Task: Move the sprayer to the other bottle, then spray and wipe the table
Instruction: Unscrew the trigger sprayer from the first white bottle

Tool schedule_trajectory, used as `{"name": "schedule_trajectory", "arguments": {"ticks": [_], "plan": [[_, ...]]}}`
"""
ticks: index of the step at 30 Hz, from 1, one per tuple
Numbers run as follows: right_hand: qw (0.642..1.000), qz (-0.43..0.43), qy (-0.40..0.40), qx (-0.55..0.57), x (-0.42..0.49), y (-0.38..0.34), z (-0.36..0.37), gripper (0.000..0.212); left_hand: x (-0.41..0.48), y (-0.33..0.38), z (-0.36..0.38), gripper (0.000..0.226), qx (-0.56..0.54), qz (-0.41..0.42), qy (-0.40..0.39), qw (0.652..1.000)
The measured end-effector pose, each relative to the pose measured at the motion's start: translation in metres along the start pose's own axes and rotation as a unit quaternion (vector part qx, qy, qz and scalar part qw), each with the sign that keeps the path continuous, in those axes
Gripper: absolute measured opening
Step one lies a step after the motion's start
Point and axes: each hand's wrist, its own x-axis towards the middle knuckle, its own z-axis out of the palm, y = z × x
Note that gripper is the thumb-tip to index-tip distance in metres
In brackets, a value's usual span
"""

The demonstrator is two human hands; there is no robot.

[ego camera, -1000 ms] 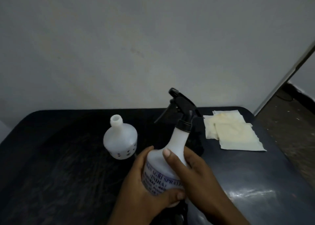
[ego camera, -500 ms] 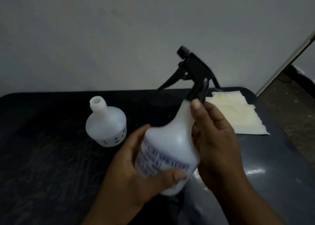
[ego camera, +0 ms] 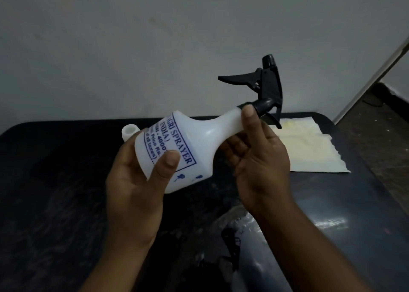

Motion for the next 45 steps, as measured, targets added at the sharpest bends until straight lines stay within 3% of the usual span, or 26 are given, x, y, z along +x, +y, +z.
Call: {"name": "schedule_trajectory", "arguments": {"ticks": [6,11,14,18,21,24,28,31,34,37,41,45], "plan": [[1.000,0.002,-0.015,0.014,0.011,0.006,-0.005,0.017,0.012,-0.007,-0.008,0.060,-0.003,-0.024,-0.080,0.996],[0.997,-0.045,-0.053,-0.025,0.018,0.000,-0.007,0.019,0.016,-0.004,-0.011,0.054,-0.034,-0.039,-0.087,0.995],[0.989,-0.065,-0.133,-0.016,0.017,-0.008,-0.006,0.015,0.011,-0.004,-0.009,0.052,-0.083,-0.086,-0.078,0.990],[0.969,-0.032,-0.243,-0.005,0.013,-0.012,-0.004,0.038,0.012,-0.001,-0.014,0.070,-0.117,-0.124,-0.033,0.985],[0.967,-0.003,-0.249,0.043,0.014,-0.011,-0.001,0.052,0.012,0.000,-0.013,0.082,-0.117,-0.122,-0.027,0.985],[0.979,-0.015,-0.196,0.048,0.015,-0.007,0.002,0.080,0.010,-0.002,-0.011,0.069,-0.106,-0.124,-0.035,0.986],[0.992,-0.036,-0.118,0.015,0.018,0.000,0.003,0.056,0.007,-0.006,-0.009,0.052,-0.104,-0.133,-0.031,0.985],[0.990,-0.019,-0.140,0.029,0.020,0.001,0.000,0.024,0.007,-0.006,-0.008,0.054,-0.109,-0.138,-0.026,0.984],[0.983,-0.003,-0.174,0.060,0.019,0.000,-0.003,0.034,0.008,-0.004,-0.006,0.062,-0.113,-0.132,-0.021,0.984],[0.983,-0.018,-0.176,0.058,0.019,0.001,-0.001,0.040,0.007,-0.006,-0.006,0.054,-0.113,-0.129,-0.017,0.985],[0.991,-0.039,-0.130,0.018,0.018,0.001,0.003,0.025,0.005,-0.007,-0.003,0.057,-0.107,-0.128,-0.032,0.985],[0.989,-0.025,-0.146,0.016,0.017,0.002,0.002,0.011,0.005,-0.007,-0.004,0.060,-0.107,-0.125,-0.032,0.986]]}}
